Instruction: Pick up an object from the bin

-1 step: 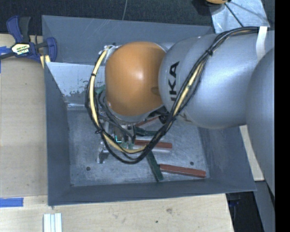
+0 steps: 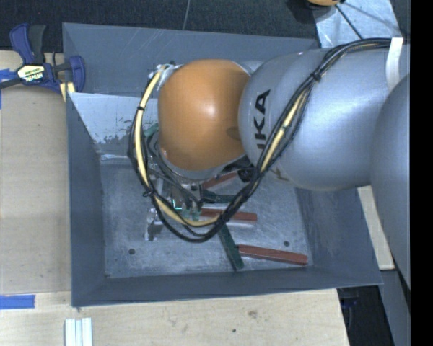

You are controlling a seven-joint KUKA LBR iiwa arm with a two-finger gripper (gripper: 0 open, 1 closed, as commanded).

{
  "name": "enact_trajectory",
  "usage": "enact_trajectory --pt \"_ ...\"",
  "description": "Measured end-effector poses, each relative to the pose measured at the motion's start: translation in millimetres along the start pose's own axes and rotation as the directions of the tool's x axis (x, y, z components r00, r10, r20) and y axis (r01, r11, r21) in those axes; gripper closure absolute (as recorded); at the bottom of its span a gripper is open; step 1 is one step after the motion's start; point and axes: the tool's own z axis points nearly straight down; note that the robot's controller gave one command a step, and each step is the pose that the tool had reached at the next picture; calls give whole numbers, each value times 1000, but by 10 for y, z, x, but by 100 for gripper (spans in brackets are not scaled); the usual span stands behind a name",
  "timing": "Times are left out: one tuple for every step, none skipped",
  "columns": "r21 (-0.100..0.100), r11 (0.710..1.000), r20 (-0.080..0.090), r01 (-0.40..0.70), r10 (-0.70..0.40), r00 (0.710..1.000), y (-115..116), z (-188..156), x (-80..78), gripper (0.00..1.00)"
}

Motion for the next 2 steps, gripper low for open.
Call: enact_trajectory --pt "-2 992 5 125 -125 992 -203 179 -264 0" --pt "1 963 -4 268 -268 963 -537 48 -527 0"
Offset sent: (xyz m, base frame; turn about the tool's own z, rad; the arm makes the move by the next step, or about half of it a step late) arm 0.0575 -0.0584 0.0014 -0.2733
